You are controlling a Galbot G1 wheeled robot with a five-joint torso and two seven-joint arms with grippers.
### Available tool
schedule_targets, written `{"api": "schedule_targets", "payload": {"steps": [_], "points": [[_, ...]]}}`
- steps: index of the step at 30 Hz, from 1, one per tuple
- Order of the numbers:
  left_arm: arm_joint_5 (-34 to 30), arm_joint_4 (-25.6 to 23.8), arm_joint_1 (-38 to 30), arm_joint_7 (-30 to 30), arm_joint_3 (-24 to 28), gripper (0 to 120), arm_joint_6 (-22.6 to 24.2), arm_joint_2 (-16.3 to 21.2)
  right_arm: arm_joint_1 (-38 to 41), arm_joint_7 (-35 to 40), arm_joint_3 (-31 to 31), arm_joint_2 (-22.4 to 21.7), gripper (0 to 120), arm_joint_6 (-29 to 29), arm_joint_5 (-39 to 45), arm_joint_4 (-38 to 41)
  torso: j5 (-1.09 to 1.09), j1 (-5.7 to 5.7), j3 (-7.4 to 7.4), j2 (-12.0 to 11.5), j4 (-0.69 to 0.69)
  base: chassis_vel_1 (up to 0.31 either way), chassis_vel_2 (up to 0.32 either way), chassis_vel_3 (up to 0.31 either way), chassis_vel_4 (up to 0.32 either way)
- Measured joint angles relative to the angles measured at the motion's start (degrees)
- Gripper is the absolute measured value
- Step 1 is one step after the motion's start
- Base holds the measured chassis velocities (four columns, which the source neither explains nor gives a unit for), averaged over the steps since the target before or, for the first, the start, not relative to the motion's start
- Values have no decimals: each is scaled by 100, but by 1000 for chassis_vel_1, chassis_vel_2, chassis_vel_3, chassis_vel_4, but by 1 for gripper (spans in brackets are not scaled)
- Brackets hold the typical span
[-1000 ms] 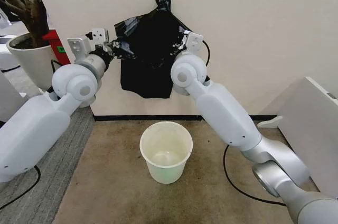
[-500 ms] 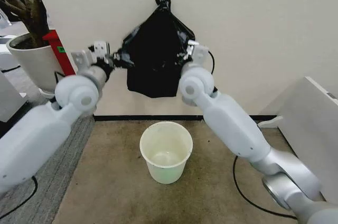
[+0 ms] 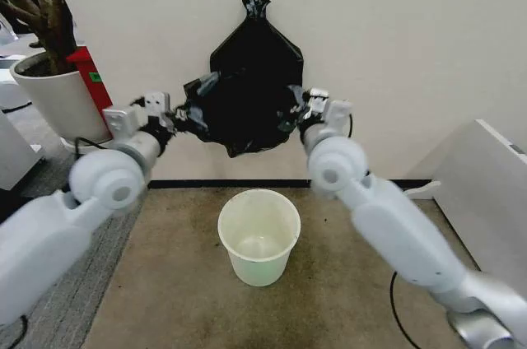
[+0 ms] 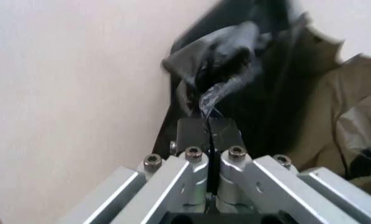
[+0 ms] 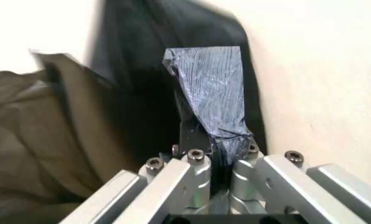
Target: Place the garbage bag over the trash bin.
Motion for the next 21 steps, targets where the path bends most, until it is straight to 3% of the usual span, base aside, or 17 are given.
{"api": "schedule_targets", "payload": {"steps": [4,7,14,21], "points": [[-463,-444,-269,73,-68,0,-112,383,226,-568,469,-659,0,-90,767,495,3,0,0,0,-3,0,0,0,0],[-615,-628,-335,111,-75,0,-125,534,306,-735,709,-911,0,-172,1131,675,2,0,0,0,-3,0,0,0,0],[-1136,-1443,-521,207,-101,0,-239,962,129,-1179,1928,-2143,0,-414,3064,1668,1,0,0,0,-4,0,0,0,0],[-1258,-1905,-147,162,-147,0,-278,1217,-718,-1420,2431,-2600,0,-409,3308,2202,1,0,0,1,-4,0,0,0,0]]}}
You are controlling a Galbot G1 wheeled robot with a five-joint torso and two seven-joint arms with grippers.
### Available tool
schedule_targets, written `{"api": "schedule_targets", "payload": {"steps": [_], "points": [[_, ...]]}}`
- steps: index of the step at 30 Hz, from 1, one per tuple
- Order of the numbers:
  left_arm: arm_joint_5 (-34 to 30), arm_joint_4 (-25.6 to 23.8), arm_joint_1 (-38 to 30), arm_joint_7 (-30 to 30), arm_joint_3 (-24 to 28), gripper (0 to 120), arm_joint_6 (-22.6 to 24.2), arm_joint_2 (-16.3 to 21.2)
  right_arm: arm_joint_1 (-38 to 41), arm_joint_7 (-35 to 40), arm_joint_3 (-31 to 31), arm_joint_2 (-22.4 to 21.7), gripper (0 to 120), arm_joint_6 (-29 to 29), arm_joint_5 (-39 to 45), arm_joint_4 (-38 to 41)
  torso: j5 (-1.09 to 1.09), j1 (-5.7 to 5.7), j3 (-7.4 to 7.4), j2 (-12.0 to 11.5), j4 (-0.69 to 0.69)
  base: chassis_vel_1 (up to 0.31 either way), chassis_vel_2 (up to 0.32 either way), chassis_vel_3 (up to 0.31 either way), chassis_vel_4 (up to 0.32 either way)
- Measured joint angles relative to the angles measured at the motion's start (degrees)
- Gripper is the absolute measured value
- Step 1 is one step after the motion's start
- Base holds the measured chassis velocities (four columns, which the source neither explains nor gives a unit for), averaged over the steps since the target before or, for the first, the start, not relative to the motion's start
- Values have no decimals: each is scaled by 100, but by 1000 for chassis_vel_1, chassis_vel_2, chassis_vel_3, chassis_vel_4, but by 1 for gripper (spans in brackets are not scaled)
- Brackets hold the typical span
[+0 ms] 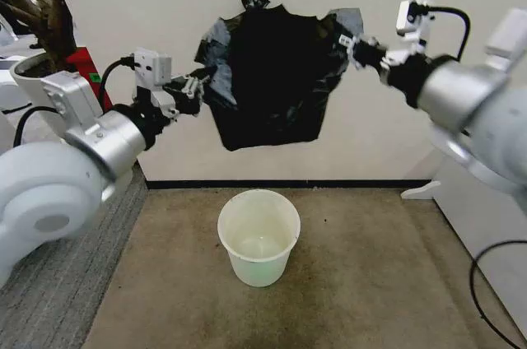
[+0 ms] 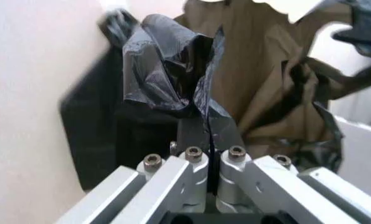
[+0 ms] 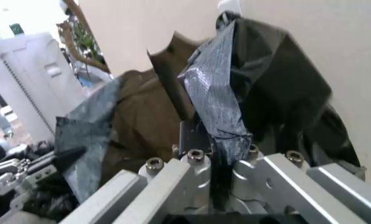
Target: Place the garbage bag over the trash bin.
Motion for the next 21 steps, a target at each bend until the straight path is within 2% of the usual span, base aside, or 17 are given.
{"api": "schedule_targets", "payload": {"steps": [3,8,14,19,20,21], "points": [[-23,-208,412,-25,-62,0,-27,157,-181,9,89,-48,0,62,44,177,0,0,0,0,2,0,0,0,0],[5,-223,823,-112,-173,0,-93,247,-113,180,103,-57,0,147,392,325,-1,0,1,0,3,0,0,0,0],[122,-214,1535,-117,-731,0,-133,240,-104,236,78,-100,0,210,621,506,-2,0,1,-1,2,0,0,0,0],[333,-199,2873,58,-1949,0,-140,242,-184,153,36,-119,0,272,701,627,-2,0,0,-1,2,0,0,0,0],[333,-199,2873,58,-1949,0,-140,242,-184,153,36,-119,0,272,701,627,-2,0,0,-1,2,0,0,0,0],[396,-196,3165,99,-2219,0,-147,248,-179,120,29,-122,0,302,702,628,-2,0,1,-1,3,0,0,0,0]]}}
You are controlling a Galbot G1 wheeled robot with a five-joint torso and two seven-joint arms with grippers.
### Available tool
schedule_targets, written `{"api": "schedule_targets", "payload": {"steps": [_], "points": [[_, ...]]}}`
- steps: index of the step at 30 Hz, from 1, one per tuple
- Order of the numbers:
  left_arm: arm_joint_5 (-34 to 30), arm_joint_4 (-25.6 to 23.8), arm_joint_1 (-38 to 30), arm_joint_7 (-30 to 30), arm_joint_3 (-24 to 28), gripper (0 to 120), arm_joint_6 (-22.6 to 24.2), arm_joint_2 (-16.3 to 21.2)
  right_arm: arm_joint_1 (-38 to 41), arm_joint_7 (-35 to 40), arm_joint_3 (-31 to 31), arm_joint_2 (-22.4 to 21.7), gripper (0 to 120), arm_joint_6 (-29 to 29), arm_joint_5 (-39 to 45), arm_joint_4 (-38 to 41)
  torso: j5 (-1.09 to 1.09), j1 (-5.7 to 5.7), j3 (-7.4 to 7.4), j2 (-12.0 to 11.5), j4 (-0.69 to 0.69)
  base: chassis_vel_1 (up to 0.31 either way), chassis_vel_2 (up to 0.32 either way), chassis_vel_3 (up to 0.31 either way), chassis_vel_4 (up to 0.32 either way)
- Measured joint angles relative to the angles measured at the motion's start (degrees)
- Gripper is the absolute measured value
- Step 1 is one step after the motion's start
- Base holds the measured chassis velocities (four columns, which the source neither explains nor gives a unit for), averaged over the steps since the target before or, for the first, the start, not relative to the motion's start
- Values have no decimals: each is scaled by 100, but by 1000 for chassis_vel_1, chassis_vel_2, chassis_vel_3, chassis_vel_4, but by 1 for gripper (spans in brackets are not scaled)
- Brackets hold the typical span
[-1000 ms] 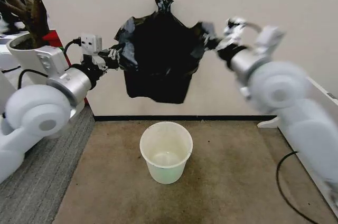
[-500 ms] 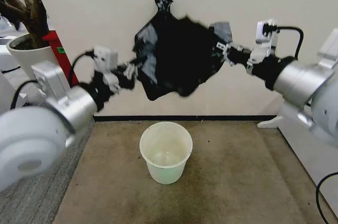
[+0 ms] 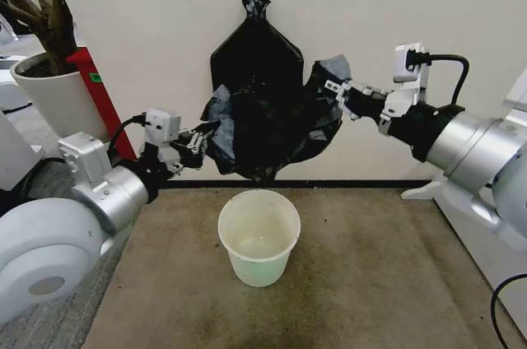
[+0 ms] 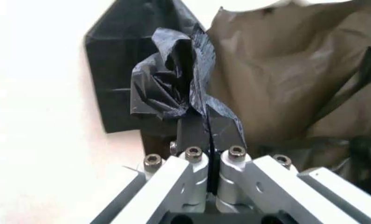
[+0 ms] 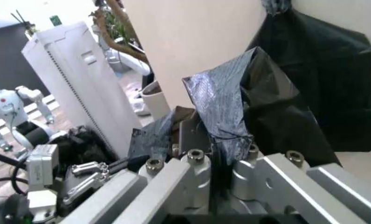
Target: Place the garbage bag over the trash bin.
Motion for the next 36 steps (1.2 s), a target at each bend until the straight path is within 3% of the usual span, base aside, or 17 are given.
{"api": "schedule_targets", "payload": {"steps": [10,17,21,25,26,29,36], "points": [[79,9,963,61,-1016,0,-39,-20,179,-163,-53,-119,0,195,353,-6,-1,0,0,0,-1,0,0,0,0],[447,14,1925,208,-1687,0,-20,-262,-180,-406,-300,190,0,181,-5,-18,0,0,0,0,0,0,0,0,0],[640,15,1926,235,-1466,0,17,-354,-325,-463,-481,444,0,73,-230,-114,-1,0,0,0,-1,0,0,0,0],[1245,18,1807,323,-653,0,7,-519,-671,-552,-673,703,0,-13,-620,-439,-1,0,1,0,-1,0,0,0,0],[1245,18,1807,323,-653,0,7,-519,-671,-552,-673,703,0,-13,-620,-439,-1,0,1,0,-1,0,0,0,0],[1817,30,1741,478,-55,0,-6,-731,-1201,-762,-871,961,0,-9,-1263,-838,0,0,0,0,-2,0,0,0,0],[2345,593,1646,721,218,0,-72,-965,-1591,-879,-1374,1530,0,187,-2076,-1337,-1,0,1,0,-2,0,0,0,0]]}}
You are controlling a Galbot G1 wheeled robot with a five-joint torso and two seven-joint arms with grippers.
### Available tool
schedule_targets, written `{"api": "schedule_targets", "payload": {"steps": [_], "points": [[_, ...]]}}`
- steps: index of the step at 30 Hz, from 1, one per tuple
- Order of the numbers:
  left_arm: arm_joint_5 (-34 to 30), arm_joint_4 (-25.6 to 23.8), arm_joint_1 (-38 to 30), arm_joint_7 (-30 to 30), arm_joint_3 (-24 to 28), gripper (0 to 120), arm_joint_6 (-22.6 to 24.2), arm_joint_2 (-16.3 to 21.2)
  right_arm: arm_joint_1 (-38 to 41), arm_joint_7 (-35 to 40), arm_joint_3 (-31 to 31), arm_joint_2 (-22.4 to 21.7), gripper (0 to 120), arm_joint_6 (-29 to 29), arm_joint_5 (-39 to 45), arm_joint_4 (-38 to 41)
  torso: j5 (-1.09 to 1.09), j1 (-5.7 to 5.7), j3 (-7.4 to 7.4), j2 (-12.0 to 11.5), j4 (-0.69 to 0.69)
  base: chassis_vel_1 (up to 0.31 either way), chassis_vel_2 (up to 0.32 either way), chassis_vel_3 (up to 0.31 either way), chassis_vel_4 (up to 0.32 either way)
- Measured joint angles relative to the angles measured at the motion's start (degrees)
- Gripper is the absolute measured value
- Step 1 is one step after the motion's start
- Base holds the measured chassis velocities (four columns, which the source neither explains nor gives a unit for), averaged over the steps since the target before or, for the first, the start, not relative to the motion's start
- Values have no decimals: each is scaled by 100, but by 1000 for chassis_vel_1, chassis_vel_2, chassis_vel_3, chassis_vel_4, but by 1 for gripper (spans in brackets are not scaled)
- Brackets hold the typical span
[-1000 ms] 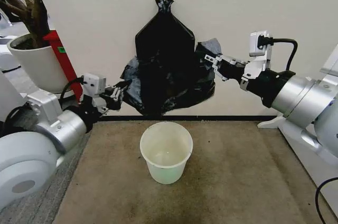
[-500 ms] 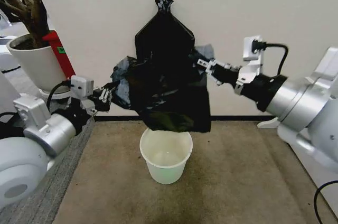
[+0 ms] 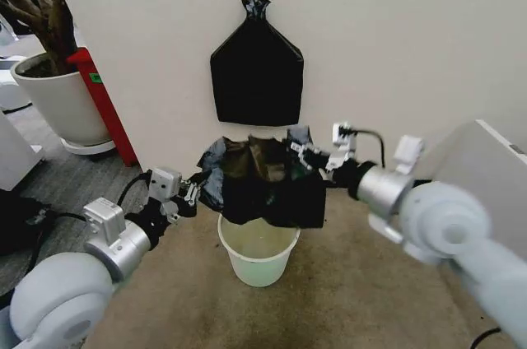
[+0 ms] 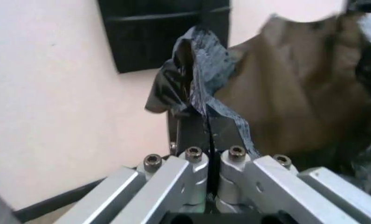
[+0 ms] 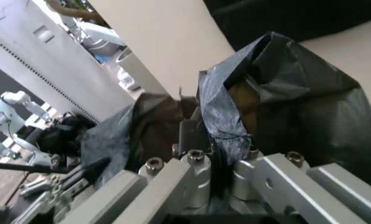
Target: Place the garbage bag over the trash bin.
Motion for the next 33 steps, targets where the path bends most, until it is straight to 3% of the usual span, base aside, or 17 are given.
{"api": "schedule_targets", "payload": {"steps": [5,10,14,20,23,28,33], "points": [[48,246,-61,15,-135,0,-48,-140,365,165,-322,268,0,192,5,-41,-1,0,0,0,1,0,0,0,0],[32,129,-34,-60,-307,0,-66,-284,1073,429,-698,410,0,377,390,10,-1,0,-1,0,2,0,0,0,0],[209,148,-24,-69,-260,0,-63,-334,1206,501,-901,622,0,460,308,-257,0,0,-1,0,2,0,0,0,0],[434,486,-34,-46,-24,0,-46,-477,564,339,-916,849,0,463,-273,-740,2,0,0,0,2,0,0,0,0],[575,759,-53,8,295,0,-34,-663,-261,96,-720,857,0,462,-650,-1009,3,0,-1,0,-1,0,0,0,0],[775,981,-85,80,671,0,-35,-818,-901,-45,-494,822,0,503,-915,-1045,1,0,-1,0,0,0,0,0,0],[849,1000,-155,90,866,0,-37,-859,-1021,14,-380,785,0,575,-926,-787,1,0,-1,0,0,0,0,0,0]]}}
